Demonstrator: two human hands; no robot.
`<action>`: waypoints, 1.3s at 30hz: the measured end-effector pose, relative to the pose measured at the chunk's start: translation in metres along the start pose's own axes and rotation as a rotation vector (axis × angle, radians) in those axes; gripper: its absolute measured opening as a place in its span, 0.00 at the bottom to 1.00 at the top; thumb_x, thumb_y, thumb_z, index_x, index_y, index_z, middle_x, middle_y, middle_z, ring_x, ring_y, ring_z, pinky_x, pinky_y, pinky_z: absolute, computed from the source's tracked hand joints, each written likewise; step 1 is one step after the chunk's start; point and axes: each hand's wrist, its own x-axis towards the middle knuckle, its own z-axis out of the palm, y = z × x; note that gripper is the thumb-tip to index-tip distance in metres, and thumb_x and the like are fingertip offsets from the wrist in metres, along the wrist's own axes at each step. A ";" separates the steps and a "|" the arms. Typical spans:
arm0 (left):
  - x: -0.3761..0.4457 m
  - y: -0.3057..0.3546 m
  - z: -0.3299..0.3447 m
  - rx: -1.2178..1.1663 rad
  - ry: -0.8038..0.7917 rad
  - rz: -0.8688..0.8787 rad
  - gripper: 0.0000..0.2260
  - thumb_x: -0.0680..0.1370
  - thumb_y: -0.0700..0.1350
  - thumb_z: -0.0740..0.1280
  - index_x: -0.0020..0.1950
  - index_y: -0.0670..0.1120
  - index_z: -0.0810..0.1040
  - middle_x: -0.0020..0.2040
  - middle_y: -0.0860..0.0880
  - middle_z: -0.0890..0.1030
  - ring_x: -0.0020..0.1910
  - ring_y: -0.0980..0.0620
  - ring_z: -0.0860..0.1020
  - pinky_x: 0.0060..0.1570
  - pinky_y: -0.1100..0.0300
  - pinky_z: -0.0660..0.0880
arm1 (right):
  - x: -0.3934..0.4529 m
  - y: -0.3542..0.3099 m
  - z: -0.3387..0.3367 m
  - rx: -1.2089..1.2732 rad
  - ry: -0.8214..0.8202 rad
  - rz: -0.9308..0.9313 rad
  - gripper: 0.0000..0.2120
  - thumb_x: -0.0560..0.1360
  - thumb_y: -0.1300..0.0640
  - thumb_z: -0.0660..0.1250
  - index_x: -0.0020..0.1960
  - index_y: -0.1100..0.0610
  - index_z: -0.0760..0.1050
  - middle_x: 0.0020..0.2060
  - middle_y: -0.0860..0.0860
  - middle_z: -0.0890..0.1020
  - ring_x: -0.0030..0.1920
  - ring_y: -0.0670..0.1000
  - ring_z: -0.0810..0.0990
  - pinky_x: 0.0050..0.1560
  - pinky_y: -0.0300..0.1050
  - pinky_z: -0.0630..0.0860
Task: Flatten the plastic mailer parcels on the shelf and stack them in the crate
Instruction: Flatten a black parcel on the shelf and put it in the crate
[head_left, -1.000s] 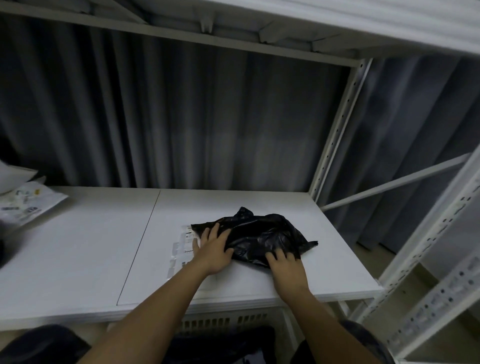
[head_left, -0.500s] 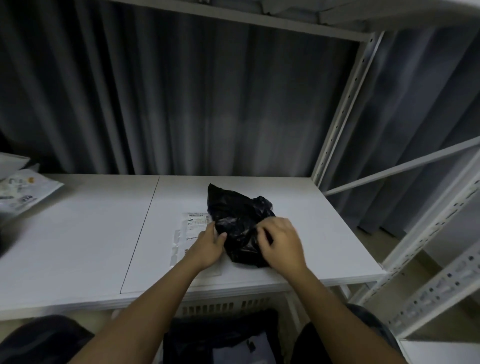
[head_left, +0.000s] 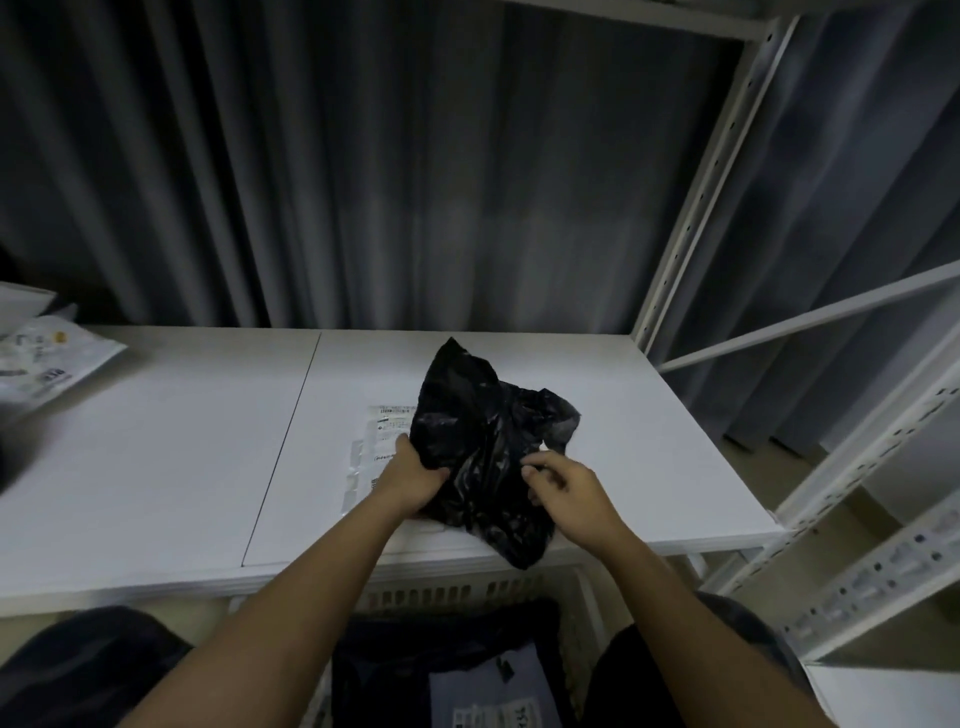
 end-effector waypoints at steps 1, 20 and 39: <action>0.001 -0.003 -0.006 0.021 0.012 0.002 0.28 0.76 0.44 0.68 0.71 0.43 0.58 0.64 0.41 0.74 0.61 0.41 0.74 0.60 0.49 0.73 | 0.002 0.001 0.001 0.033 0.066 -0.012 0.07 0.78 0.57 0.64 0.46 0.49 0.79 0.34 0.51 0.80 0.33 0.45 0.77 0.40 0.44 0.75; 0.043 -0.039 -0.054 0.144 0.365 0.079 0.21 0.76 0.34 0.58 0.68 0.47 0.73 0.60 0.44 0.79 0.57 0.42 0.77 0.56 0.50 0.75 | 0.103 0.048 0.026 0.150 0.440 0.297 0.18 0.76 0.62 0.69 0.63 0.64 0.70 0.57 0.65 0.76 0.52 0.60 0.78 0.49 0.46 0.74; 0.043 -0.036 -0.043 0.079 0.421 0.011 0.20 0.76 0.32 0.56 0.68 0.39 0.70 0.60 0.39 0.77 0.58 0.39 0.74 0.48 0.58 0.67 | 0.034 -0.018 0.059 -0.479 -0.151 -0.213 0.54 0.63 0.25 0.63 0.77 0.42 0.38 0.77 0.50 0.37 0.76 0.54 0.38 0.74 0.58 0.43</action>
